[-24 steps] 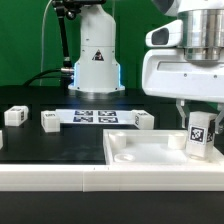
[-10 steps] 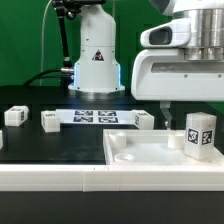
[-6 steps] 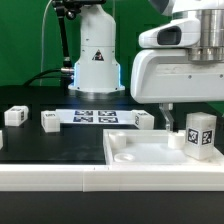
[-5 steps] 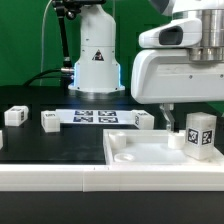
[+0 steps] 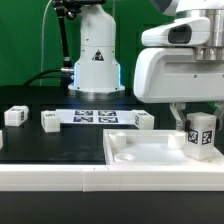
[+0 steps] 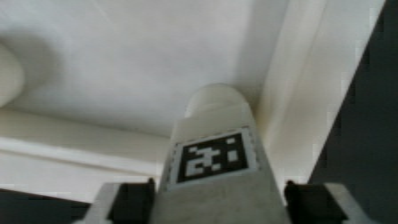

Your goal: Assemble one leg

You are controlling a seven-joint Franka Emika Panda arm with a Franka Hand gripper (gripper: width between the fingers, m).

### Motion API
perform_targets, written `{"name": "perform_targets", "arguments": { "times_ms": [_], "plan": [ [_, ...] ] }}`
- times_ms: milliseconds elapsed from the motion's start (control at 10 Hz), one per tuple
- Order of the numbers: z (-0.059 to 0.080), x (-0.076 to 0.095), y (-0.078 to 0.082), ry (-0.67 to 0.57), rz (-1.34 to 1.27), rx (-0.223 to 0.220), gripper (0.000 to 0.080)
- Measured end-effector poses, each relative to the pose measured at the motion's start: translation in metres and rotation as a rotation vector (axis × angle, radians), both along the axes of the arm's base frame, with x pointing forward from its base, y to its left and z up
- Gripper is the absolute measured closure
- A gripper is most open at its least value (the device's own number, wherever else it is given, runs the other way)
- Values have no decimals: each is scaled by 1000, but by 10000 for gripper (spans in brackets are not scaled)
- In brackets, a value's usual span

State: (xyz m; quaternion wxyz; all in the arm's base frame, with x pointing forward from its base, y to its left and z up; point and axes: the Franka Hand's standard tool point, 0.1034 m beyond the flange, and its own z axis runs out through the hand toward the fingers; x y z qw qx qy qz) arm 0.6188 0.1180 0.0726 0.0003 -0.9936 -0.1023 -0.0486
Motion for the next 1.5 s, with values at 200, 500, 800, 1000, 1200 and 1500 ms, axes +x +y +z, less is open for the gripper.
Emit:
{"name": "perform_targets", "arguments": {
  "times_ms": [200, 500, 800, 1000, 1200, 1500],
  "plan": [
    [0, 0, 0, 1, -22, 2, 509],
    [-1, 0, 1, -6, -254, 26, 509],
    [-1, -1, 5, -4, -567, 58, 509],
    [-2, -3, 8, 6, -778, 67, 509],
    [-2, -3, 10, 5, -959, 82, 509],
    [-2, -4, 11, 10, -1172, 105, 509]
  ]
}}
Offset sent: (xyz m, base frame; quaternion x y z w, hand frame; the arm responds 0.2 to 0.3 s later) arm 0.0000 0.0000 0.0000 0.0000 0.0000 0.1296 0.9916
